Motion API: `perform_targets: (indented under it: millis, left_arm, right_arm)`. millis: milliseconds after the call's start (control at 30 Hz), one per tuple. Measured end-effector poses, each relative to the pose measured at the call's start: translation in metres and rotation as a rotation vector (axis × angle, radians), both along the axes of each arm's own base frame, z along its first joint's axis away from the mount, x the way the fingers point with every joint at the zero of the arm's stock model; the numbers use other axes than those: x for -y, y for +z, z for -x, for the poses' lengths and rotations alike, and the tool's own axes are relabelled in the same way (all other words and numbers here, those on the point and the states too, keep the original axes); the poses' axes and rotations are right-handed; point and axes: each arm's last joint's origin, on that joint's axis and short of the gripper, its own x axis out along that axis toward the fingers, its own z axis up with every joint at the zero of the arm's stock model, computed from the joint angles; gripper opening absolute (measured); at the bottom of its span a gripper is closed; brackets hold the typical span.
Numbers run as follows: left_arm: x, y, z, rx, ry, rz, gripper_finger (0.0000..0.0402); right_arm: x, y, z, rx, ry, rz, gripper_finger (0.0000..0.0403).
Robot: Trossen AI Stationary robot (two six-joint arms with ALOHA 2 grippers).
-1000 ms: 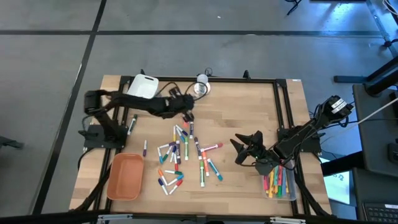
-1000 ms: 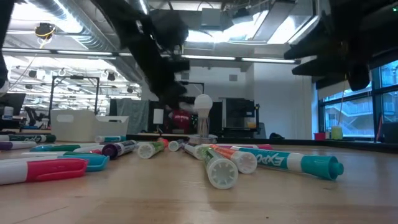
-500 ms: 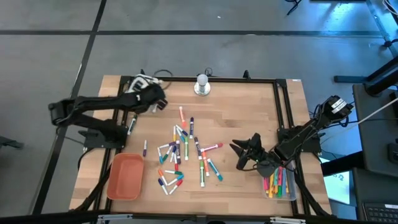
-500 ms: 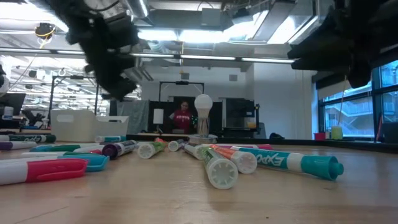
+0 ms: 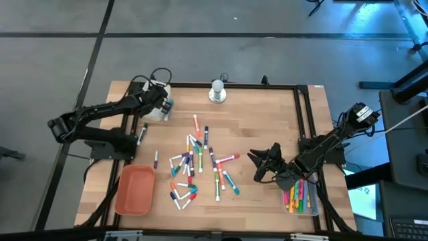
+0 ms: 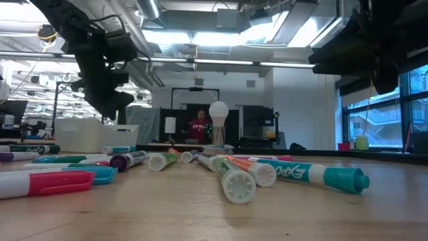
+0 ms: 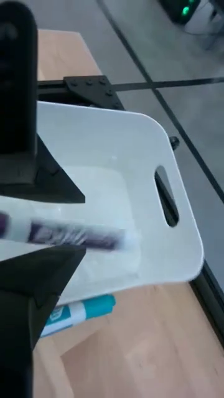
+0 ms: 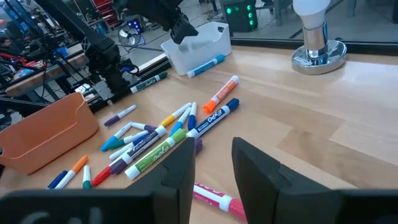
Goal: Pick & Place Markers
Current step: Put the light blue marker pen into the white bin
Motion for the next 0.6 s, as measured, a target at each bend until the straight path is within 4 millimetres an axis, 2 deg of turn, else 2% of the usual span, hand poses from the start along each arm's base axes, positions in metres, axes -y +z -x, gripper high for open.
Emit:
perform_targets:
  millis: [133,267,367,467,600]
  left_arm:
    - [-0.003,0.000,0.003,0.007,-0.004,0.019,0.0142]
    - [-0.002,0.001,-0.005,0.076,-0.127,0.057,0.0157]
    - [0.002,0.004,-0.016,0.180,-0.222,0.080,0.0160]
    - [0.005,0.007,-0.024,0.270,-0.221,0.066,0.0157]
    - [0.007,0.004,-0.028,0.259,-0.177,0.047,0.0146]
  right_arm:
    - [0.000,0.000,0.000,-0.003,0.001,0.004,0.0107]
    - [0.000,0.000,0.000,-0.008,0.003,0.013,0.0107]
    - [0.000,0.000,0.000,-0.011,0.001,0.020,0.0106]
    - [0.000,0.000,0.000,-0.008,-0.005,0.023,0.0106]
    - [0.000,0.000,0.000,-0.006,-0.006,0.022,0.0106]
